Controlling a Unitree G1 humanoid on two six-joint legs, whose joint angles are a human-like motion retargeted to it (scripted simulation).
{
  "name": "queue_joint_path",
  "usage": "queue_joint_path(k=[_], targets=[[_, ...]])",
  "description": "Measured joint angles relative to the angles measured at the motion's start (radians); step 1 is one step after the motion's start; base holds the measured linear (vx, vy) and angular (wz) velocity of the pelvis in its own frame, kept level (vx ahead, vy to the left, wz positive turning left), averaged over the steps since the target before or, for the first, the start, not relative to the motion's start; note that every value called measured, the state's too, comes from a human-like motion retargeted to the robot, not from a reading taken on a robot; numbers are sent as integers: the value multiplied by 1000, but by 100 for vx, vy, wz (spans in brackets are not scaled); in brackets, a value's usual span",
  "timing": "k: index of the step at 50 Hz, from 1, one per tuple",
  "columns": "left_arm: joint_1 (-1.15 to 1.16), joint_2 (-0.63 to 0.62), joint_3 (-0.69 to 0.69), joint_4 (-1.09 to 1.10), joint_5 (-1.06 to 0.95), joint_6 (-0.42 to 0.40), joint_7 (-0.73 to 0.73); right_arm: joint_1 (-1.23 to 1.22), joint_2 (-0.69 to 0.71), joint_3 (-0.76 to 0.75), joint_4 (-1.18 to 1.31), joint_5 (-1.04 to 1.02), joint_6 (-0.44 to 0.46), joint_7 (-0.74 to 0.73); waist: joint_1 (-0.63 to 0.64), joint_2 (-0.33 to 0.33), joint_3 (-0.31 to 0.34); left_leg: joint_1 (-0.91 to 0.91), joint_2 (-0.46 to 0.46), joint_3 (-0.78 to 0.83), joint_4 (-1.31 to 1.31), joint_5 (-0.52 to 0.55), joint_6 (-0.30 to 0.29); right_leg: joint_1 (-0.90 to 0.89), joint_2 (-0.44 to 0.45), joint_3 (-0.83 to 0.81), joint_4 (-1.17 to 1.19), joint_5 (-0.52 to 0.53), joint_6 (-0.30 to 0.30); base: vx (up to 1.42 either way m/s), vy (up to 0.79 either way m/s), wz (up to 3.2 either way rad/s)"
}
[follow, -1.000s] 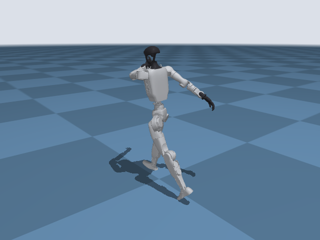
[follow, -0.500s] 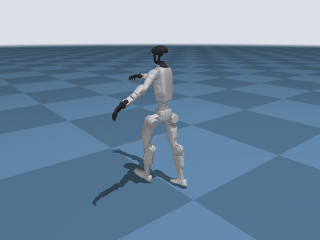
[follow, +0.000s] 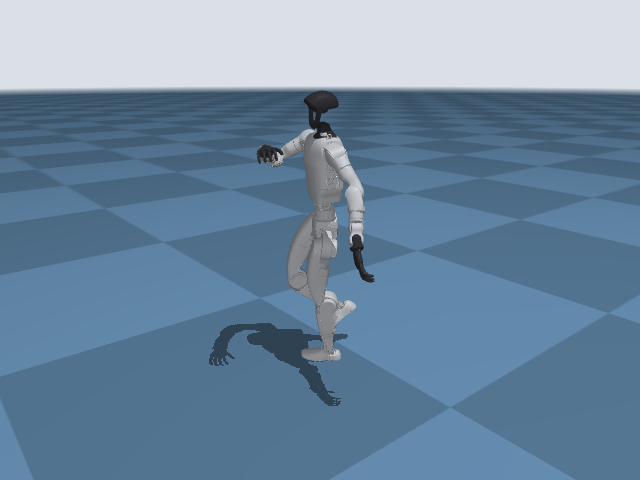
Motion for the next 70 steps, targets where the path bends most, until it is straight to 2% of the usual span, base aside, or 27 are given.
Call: queue_joint_path(k=[5,10,15,18,20,23,25,29,32,33,35,38,40,42,44,46,48,50,53,55,57,58,60,63,65,67,70], targets=[[-10,-168,-150,124,127,30,-23,211,71,-72,240,-146,6,2,34,-4,22,114,-39,-358,-61,57,-21,-26,-80,-70,-31,-42,-79,34,1,425],[51,-194,-82,222,106,-14,43,433,104,-271,595,-160,13,-112,10,-35,52,183,-35,-643,-93,118,-42,-6,-109,-147,-274,-34,-114,30,-7,429],[51,-127,-30,297,66,-63,120,618,114,-459,961,-211,53,-270,-99,-71,92,213,-46,-682,-80,160,-79,72,-156,-209,-771,89,-69,29,-12,382],[-18,-71,-57,311,9,-41,163,745,109,-554,1093,-127,89,-302,-198,-98,148,251,-72,-652,-63,147,-84,151,-213,-172,-1098,184,-9,34,-17,355],[-77,-29,-73,295,-18,-16,189,834,108,-604,1155,-86,120,-283,-265,-101,191,290,-64,-651,-60,126,-77,195,-239,-88,-1253,188,36,40,-21,309],[-147,16,-39,216,-12,6,210,978,123,-661,1234,-130,151,-200,-335,-77,229,335,-18,-676,-79,109,-63,215,-252,74,-1333,148,68,43,-23,219],[-170,26,12,142,-11,23,228,1069,139,-691,1290,-163,165,-155,-358,-56,236,353,1,-685,-88,116,-53,225,-269,73,-1331,160,71,45,-24,122],[-193,0,66,-22,36,57,246,1179,175,-714,1435,-171,191,-86,-324,-19,271,370,-34,-562,-19,181,-4,274,-302,-33,-1292,166,26,50,-26,32],[-216,-49,20,-111,113,66,214,1205,197,-668,1539,-115,204,-61,-282,-10,332,285,-118,-262,280,166,64,351,-360,-110,-1244,81,-21,52,-26,36],[-219,-71,-2,-128,136,51,193,1207,200,-638,1560,-85,198,-59,-285,-4,336,192,-131,-150,468,110,84,362,-388,-166,-1210,39,-34,47,-25,127],[-202,-121,-37,-150,181,-8,153,1206,201,-577,1587,-49,160,-60,-302,35,280,-77,-109,0,857,-45,112,306,-397,-243,-1109,-30,-50,43,-25,187],[-142,-169,-91,-140,272,-39,104,1146,196,-542,1599,-77,145,-94,-276,79,224,-372,-67,90,1173,-276,154,208,-387,-322,-853,-171,-60,48,-31,171],[-92,-179,-137,-110,328,-26,72,1061,176,-533,1603,-108,168,-142,-235,92,233,-491,-42,143,1245,-396,186,202,-387,-379,-699,-269,-67,54,-36,123],[-35,-172,-194,-58,377,-16,39,930,132,-512,1608,-132,198,-204,-167,99,249,-587,-23,188,1213,-448,203,222,-373,-419,-600,-344,-74,56,-37,72],[33,-157,-249,11,416,-24,13,766,69,-469,1614,-153,217,-271,-72,92,254,-664,-13,226,1098,-434,200,248,-348,-430,-555,-388,-72,59,-34,-1],[116,-138,-284,94,437,-44,-3,579,-1,-413,1618,-194,229,-328,44,55,245,-710,-1,278,904,-364,180,272,-331,-406,-561,-402,-50,69,-29,-83],[214,-119,-280,183,415,-61,-7,393,-62,-344,1600,-279,237,-360,177,-18,229,-707,14,357,632,-240,150,304,-331,-352,-623,-383,-6,86,-19,-158],[322,-105,-231,268,310,-71,3,230,-98,-243,1539,-385,229,-368,317,-100,214,-642,29,438,312,-73,108,372,-329,-270,-750,-313,34,107,-5,-215],[493,-88,-141,334,9,-132,37,72,-144,27,1290,-455,133,-368,492,-182,173,-513,71,506,-26,96,10,564,-313,-143,-1017,-42,70,130,15,-216],[600,-82,-101,328,-178,-204,33,-40,-210,229,1019,-450,43,-337,558,-226,135,-454,87,541,-133,103,-57,678,-328,-90,-1166,226,110,138,30,-144],[665,-77,-83,290,-300,-267,-11,-185,-274,349,707,-399,-34,-291,567,-263,91,-442,116,541,-133,44,-111,734,-321,-73,-1247,458,129,134,24,-55],[681,-74,-82,268,-341,-290,-33,-255,-293,371,559,-361,-63,-276,556,-276,70,-431,128,522,-133,21,-127,752,-306,-68,-1270,546,129,131,23,3],[687,-63,-94,217,-386,-320,-66,-368,-307,348,287,-254,-100,-268,511,-286,42,-393,124,461,-133,1,-131,795,-285,-43,-1298,641,129,130,34,46],[623,-47,-161,169,-358,-311,-62,-393,-231,174,7,-71,-115,-302,423,-274,35,-296,52,412,-133,64,-100,869,-322,-38,-1283,529,120,125,55,86],[515,-41,-222,180,-307,-279,-56,-316,-145,7,-141,32,-113,-282,361,-259,47,-222,25,400,-133,119,-83,893,-321,-93,-1214,434,77,116,40,116],[353,-51,-301,223,-197,-240,-56,-157,-46,-134,-251,95,-120,-186,317,-243,61,-162,4,366,-99,94,-18,824,-329,-134,-1013,280,26,108,29,118],[23,-78,-397,269,20,-142,-41,175,41,-282,-349,184,-100,-16,258,-246,95,-126,-58,279,-3,-27,98,582,-384,-157,-588,0,-39,95,22,135]])
